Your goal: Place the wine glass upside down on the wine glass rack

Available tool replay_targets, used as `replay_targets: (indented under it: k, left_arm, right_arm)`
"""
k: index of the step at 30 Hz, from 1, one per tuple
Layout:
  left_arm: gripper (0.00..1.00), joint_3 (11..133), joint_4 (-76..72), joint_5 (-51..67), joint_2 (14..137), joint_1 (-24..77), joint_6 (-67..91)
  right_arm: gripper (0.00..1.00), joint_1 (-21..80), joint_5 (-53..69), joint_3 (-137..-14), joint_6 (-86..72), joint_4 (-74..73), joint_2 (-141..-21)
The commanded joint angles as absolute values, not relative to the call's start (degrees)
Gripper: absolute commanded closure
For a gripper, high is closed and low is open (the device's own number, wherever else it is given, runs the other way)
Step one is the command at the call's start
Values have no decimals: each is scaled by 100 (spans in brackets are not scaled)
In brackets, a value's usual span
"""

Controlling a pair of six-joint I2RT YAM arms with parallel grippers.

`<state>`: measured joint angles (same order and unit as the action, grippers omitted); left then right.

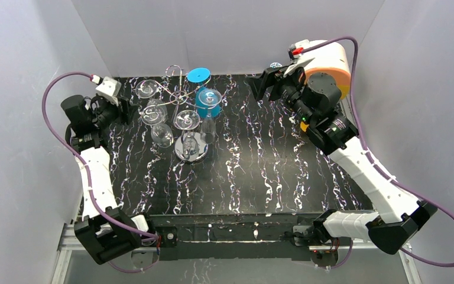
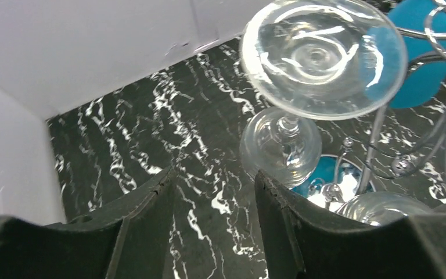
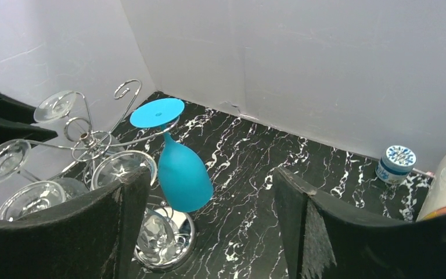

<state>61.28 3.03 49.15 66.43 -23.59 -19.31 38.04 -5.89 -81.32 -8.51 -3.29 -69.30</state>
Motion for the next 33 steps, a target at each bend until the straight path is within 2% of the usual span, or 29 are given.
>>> replay_targets:
  k: [1, 9, 12, 15, 16, 21, 25, 28, 33]
  left_arm:
    - [49, 6578, 1082, 3813, 6372, -2426, -1930]
    - [40, 6800, 654, 1369, 6051, -2426, -560]
    - [28, 6930, 294, 799, 5997, -2426, 507]
    - [5, 7230, 221, 667, 6201, -2417, 1132]
    - [2, 7345, 223, 747, 6284, -2403, 1194]
    - [2, 7501, -440, 1196, 6509, -2326, 1689]
    - [2, 7566, -787, 1124, 6818, -2219, 2320]
    - [2, 7815, -693, 1087, 7071, -2186, 2773]
    - [2, 8513, -40, 1182, 7511, -2143, 3007]
  right_arm:
    - [14, 3835, -1115, -8238, -1310, -381, -7018]
    - [13, 3729, -2310, -8343, -1902, -1111, -7316]
    - [12, 3537, -2545, -8301, -2213, -1369, -7350]
    - [12, 3230, -2852, -8353, -2486, -1835, -7419]
    - [12, 3132, -2891, -8327, -2535, -1945, -7428]
    - [14, 2422, -2962, -8084, -2812, -2266, -7463]
    - [20, 1978, -2939, -8127, -2620, -2167, -7682]
    - [22, 1703, -2918, -8193, -2445, -2130, -7969]
    - [20, 1423, -2686, -8248, -2278, -2217, -8569]
